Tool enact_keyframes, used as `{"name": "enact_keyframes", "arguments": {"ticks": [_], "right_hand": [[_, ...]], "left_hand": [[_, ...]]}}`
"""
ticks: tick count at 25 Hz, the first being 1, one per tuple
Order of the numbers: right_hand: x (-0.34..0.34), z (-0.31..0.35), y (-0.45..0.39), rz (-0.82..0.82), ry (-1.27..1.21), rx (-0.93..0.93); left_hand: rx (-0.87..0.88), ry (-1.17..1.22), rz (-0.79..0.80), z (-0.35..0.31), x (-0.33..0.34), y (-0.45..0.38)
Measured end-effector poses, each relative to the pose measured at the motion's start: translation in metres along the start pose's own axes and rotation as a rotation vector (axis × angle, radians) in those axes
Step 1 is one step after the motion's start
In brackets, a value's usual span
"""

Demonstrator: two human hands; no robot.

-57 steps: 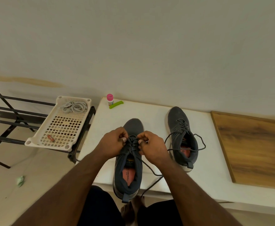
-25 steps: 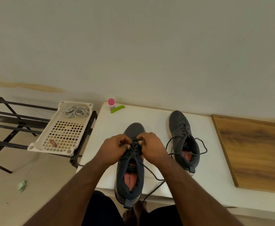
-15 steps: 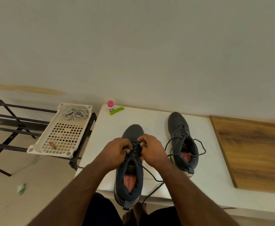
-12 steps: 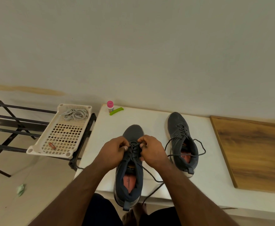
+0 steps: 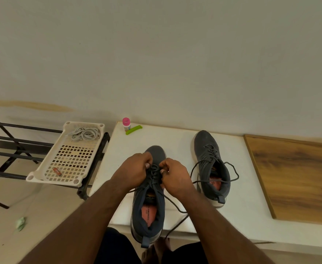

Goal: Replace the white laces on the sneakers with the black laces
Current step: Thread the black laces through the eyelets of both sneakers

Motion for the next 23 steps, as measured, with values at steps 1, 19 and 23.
{"name": "enact_keyframes", "arguments": {"ticks": [1, 19, 23], "right_hand": [[-0.001, 0.001, 0.000, -0.005, -0.008, 0.002], [0.000, 0.010, 0.011, -0.013, 0.032, -0.085], [0.001, 0.010, 0.015, -0.050, -0.014, -0.091]], "left_hand": [[-0.005, 0.059, -0.023, 0.001, -0.002, 0.003], [-0.141, 0.275, -0.161, 0.011, -0.009, 0.014], [-0.151, 0.281, -0.153, 0.017, -0.007, 0.018]]}}
Point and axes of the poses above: each hand's wrist, its own y-axis away from the middle knuckle, its own x-axis out of the palm, z = x × y, the point moved 8 cm from there along -y, towards the middle knuckle, and after that the axes turned 13 degrees about y, right-handed, at the moved point
